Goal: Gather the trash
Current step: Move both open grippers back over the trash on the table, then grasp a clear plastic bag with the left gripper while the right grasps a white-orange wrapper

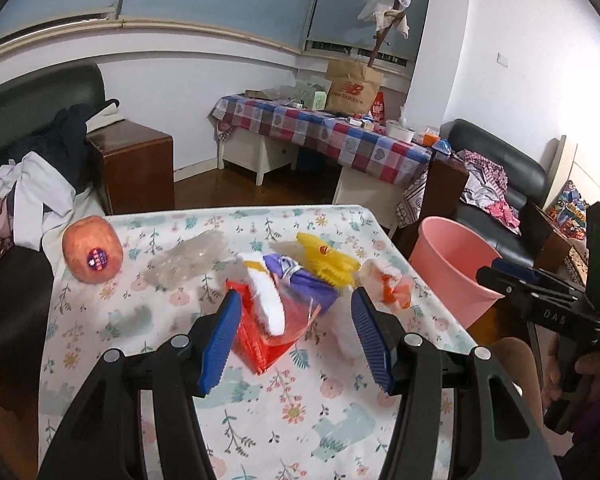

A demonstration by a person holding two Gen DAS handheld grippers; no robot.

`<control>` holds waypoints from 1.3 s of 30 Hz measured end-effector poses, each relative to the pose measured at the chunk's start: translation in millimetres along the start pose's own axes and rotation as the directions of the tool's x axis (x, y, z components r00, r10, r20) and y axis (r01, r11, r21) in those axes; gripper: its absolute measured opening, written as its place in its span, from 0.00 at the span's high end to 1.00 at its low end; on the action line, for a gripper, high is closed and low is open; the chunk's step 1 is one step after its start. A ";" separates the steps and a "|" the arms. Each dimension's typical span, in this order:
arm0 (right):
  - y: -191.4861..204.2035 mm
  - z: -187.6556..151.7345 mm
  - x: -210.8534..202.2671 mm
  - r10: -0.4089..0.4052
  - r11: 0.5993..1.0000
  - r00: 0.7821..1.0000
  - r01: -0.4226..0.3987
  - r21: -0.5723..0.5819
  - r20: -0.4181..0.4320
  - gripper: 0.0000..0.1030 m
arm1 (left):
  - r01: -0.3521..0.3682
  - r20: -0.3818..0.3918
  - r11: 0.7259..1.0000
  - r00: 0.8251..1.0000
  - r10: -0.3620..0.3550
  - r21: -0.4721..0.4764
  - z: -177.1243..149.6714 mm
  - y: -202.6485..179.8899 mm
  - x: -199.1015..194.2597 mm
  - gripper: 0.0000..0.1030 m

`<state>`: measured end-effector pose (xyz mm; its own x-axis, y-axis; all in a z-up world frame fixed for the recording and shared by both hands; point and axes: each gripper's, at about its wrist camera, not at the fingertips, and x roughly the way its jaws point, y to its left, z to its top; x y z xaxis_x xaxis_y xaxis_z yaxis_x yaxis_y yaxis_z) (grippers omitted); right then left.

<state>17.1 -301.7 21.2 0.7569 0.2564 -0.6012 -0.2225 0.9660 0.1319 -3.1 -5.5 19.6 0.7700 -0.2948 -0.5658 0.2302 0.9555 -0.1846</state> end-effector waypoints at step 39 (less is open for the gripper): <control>-4.7 8.9 102.3 0.085 0.995 0.975 -0.095 -0.040 -0.203 0.45 | 0.232 -0.250 0.971 0.945 -0.213 0.052 -18.6 -44.1 97.7 0.91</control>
<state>101.0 -279.7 -34.0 0.5942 0.3257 -0.7354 -0.3180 0.9350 0.1571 51.0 -76.7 -42.5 0.5294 -0.4845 -0.6964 0.4337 0.8601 -0.2687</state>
